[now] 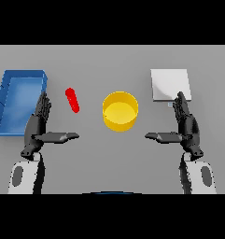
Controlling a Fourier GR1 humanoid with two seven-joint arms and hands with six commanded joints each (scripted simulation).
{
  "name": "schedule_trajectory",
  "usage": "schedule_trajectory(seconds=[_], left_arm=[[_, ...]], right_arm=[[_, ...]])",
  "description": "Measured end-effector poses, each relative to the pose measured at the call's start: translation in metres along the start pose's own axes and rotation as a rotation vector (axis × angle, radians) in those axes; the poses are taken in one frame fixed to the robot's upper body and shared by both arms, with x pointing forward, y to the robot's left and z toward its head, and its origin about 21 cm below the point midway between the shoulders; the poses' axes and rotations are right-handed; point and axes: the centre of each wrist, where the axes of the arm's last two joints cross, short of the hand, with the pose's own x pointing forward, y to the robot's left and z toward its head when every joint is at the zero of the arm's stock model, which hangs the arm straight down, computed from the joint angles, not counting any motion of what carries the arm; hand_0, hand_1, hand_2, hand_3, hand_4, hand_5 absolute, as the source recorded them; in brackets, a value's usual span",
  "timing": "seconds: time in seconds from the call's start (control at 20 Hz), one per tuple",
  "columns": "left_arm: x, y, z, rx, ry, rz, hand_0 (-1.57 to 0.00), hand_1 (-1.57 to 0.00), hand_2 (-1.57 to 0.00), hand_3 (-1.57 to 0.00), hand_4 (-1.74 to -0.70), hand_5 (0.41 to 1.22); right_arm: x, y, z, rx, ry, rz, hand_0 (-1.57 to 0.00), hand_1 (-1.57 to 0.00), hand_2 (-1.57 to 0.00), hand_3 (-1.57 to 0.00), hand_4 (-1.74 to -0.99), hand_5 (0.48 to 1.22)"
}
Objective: Pick up the red beaker and tilt it to pour out 1 green nut into yellow bowl. Pick up the yellow bowl and place it on the metallic measuring scale.
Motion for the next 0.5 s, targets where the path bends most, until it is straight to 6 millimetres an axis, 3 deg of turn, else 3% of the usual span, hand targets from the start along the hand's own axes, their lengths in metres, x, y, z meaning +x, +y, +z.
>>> schedule_trajectory(seconds=[0.3, 0.4, 0.5], left_arm=[[-0.003, 0.002, 0.010, -0.001, -0.003, 0.005, 0.00, 0.00, 0.00, 0.00, -1.15, 0.599], [0.005, 0.009, 0.026, -0.041, -0.041, -0.105, 0.00, 0.00, 0.00, 0.00, -1.16, 0.599], [0.012, 0.005, 0.036, -0.074, -0.038, -0.139, 0.00, 0.00, 0.00, 0.00, -1.16, 0.599]], right_arm=[[0.000, 0.003, 0.006, 0.001, -0.017, -0.003, 0.00, 0.00, 0.00, 0.00, -1.167, 0.599], [0.004, 0.004, 0.020, 0.008, -0.123, 0.244, 0.00, 0.00, 0.00, 0.00, -1.162, 0.594], [0.005, 0.009, 0.027, 0.007, -0.126, 0.330, 0.00, 0.00, 0.00, 0.00, -1.159, 0.590]])
